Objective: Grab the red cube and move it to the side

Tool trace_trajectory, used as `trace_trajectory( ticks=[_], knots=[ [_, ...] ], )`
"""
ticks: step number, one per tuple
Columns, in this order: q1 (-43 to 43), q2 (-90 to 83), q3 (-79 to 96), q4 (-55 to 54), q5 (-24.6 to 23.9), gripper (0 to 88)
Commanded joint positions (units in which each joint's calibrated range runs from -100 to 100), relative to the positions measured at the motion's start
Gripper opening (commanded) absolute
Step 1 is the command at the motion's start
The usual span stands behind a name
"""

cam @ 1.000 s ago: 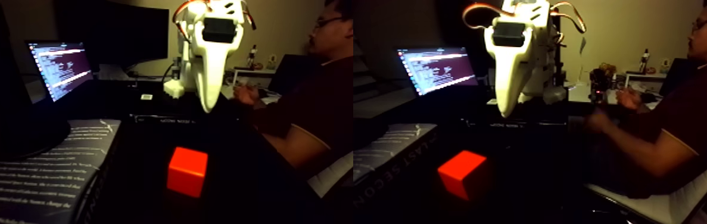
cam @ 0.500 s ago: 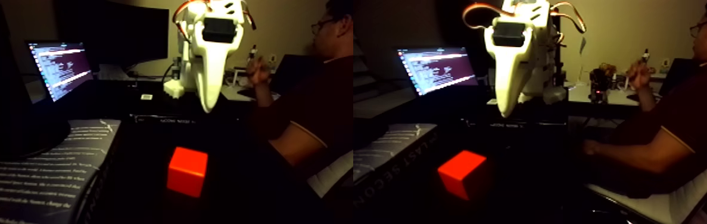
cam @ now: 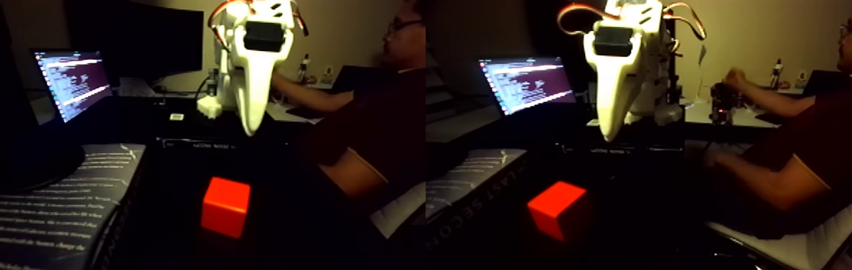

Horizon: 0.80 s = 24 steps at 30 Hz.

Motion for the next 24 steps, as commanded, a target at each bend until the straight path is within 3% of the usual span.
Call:
trace_trajectory(
  ticks=[1,24],
  knots=[
    [0.2,-0.3,-0.3,0.0,0.1,0.6],
    [-0.4,-0.3,-0.3,-0.3,0.2,0.6]
  ],
)
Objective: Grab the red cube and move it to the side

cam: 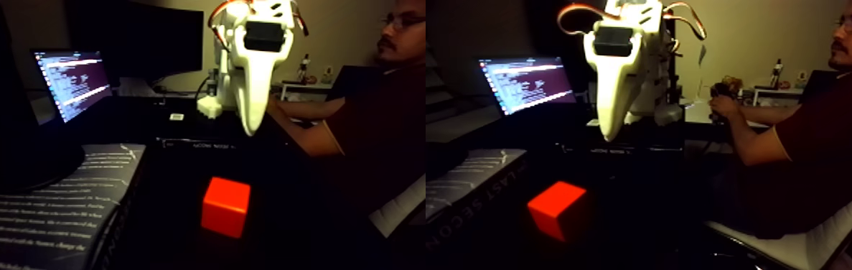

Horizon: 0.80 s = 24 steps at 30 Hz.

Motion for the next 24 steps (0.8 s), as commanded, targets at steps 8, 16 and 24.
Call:
trace_trajectory(
  ticks=[8,16,24],
  knots=[
    [-0.4,-0.3,-0.3,-0.1,0.0,0.7],
    [-0.1,-0.3,-0.3,0.0,-0.1,0.7],
    [-0.4,-0.3,-0.3,0.1,0.2,0.7]
  ],
)
